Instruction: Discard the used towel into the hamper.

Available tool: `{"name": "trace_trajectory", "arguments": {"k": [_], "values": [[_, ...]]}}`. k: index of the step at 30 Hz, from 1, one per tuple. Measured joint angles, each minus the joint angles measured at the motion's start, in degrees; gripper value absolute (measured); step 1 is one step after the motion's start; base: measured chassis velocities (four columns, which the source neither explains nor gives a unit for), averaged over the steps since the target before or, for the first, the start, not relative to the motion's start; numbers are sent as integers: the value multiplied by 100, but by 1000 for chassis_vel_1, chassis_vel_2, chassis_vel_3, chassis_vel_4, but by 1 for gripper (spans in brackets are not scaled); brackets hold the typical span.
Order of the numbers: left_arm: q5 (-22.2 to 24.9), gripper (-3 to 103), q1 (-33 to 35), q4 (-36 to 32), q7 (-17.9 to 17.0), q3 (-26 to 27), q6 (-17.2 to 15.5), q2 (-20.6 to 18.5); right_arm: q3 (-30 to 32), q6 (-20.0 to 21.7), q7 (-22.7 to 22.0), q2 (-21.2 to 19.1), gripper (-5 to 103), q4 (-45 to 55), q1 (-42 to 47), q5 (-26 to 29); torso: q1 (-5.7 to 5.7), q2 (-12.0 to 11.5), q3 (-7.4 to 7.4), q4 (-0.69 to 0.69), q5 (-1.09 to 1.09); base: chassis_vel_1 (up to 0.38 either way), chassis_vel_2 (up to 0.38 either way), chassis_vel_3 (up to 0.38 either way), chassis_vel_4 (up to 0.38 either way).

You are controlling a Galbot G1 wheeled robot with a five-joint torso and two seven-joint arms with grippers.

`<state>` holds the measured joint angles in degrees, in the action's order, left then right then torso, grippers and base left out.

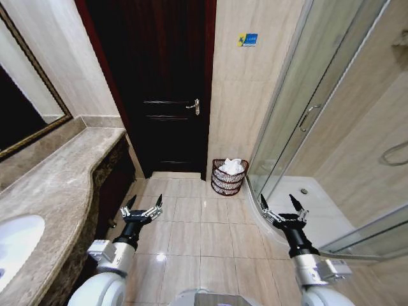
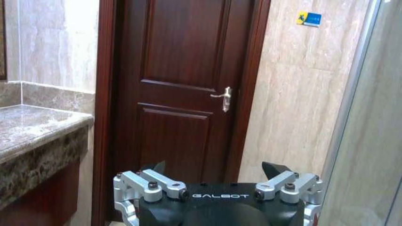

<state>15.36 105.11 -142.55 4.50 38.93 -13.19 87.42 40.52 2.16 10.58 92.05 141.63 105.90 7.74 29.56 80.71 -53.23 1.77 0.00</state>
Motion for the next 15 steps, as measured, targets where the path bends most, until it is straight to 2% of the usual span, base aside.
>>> {"name": "trace_trajectory", "arguments": {"k": [15], "values": [[0, 100, 0, 0, 0, 0, 0, 0, 0, 0, 0, 0, 100, 0, 0, 0, 0, 0, 0, 0, 0, 0, 0, 0, 0]]}}
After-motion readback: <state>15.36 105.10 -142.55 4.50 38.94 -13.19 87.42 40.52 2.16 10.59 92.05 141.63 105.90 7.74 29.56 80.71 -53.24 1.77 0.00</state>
